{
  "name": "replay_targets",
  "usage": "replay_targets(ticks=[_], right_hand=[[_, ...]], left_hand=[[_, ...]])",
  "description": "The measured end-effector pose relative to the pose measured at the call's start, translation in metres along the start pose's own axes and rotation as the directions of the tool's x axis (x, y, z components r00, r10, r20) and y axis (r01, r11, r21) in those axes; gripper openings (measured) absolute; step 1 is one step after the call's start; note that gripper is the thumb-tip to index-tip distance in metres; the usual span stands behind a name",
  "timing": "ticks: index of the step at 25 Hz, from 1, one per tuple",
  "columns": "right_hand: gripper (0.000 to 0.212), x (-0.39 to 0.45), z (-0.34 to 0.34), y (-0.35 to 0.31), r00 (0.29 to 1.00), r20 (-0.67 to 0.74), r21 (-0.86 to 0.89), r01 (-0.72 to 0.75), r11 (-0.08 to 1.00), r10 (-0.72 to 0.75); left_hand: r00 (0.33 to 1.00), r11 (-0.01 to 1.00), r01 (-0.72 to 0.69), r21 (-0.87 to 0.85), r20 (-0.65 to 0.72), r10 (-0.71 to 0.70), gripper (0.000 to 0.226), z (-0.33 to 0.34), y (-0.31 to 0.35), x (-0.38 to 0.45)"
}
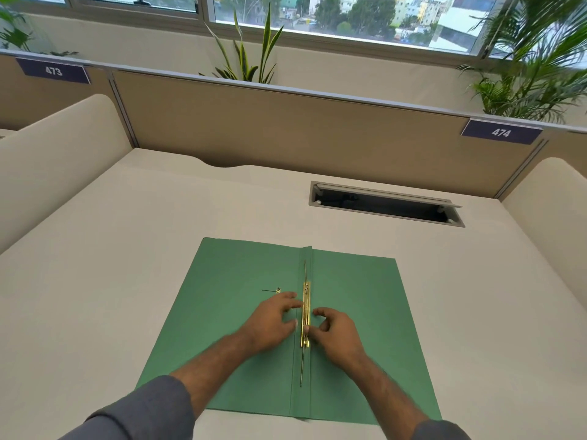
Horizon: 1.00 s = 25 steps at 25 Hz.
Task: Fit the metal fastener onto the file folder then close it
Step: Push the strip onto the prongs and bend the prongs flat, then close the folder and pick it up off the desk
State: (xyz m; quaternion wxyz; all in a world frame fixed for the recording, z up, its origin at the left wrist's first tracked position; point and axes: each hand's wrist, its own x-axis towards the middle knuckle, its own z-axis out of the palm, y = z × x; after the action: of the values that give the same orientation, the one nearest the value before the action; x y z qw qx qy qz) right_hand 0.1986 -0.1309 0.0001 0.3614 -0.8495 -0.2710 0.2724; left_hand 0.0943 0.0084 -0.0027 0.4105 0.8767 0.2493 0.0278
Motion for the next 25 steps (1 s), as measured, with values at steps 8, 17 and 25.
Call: replay_targets(ticks=[8,17,25], right_hand=[[0.055,-0.017,0.012,-0.009,0.998,0.016,-0.04,-0.058,0.998,0.059],[0.042,-0.012,0.012,-0.015,0.988,-0.04,0.181,-0.139,0.974,0.148],[0.026,-0.01,0.003,-0.012,0.975,0.047,0.372,-0.221,0.902,0.219]], left_hand=[[0.805,0.783,0.553,0.286,-0.425,-0.413,0.04,-0.06,-0.044,-0.041],[0.558,0.644,0.764,-0.05,-0.45,-0.697,0.071,-0.096,-0.076,-0.056],[0.731,0.888,0.358,-0.289,-0.505,-0.459,0.014,-0.176,-0.048,-0.057]])
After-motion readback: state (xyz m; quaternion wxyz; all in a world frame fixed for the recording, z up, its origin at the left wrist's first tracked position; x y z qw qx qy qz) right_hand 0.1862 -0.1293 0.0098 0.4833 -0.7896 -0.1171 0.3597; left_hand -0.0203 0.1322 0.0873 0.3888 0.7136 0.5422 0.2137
